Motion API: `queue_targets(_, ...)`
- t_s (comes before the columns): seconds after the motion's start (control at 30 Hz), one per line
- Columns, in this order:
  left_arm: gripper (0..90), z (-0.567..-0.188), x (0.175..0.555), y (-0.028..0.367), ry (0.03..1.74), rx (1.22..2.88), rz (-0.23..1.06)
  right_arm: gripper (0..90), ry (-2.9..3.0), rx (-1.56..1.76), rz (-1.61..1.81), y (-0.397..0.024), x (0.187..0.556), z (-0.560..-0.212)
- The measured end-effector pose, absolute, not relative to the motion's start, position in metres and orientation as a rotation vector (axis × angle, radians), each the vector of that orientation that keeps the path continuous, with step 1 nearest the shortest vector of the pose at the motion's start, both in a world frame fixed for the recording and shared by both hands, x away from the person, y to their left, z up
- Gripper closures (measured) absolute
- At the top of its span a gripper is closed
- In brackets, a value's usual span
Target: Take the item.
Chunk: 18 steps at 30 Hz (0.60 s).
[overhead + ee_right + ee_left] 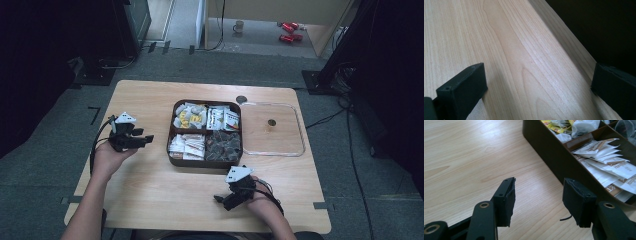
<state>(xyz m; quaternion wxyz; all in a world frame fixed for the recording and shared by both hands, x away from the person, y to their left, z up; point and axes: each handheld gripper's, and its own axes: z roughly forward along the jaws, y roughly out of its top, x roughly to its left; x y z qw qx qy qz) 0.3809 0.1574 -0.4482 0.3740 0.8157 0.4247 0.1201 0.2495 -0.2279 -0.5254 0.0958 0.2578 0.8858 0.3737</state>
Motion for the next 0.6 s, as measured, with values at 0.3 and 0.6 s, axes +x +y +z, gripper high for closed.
queue_targets(0.3,46.0,-0.441,0.383,0.150,1.051,2.095,0.288,0.0,2.625,0.764,1.107,-0.228,0.249,-0.525)
queue_targets(0.6,46.8,-0.432,0.382,0.126,0.965,2.121,0.267,0.0,2.625,0.765,1.108,-0.228,0.249,-0.525)
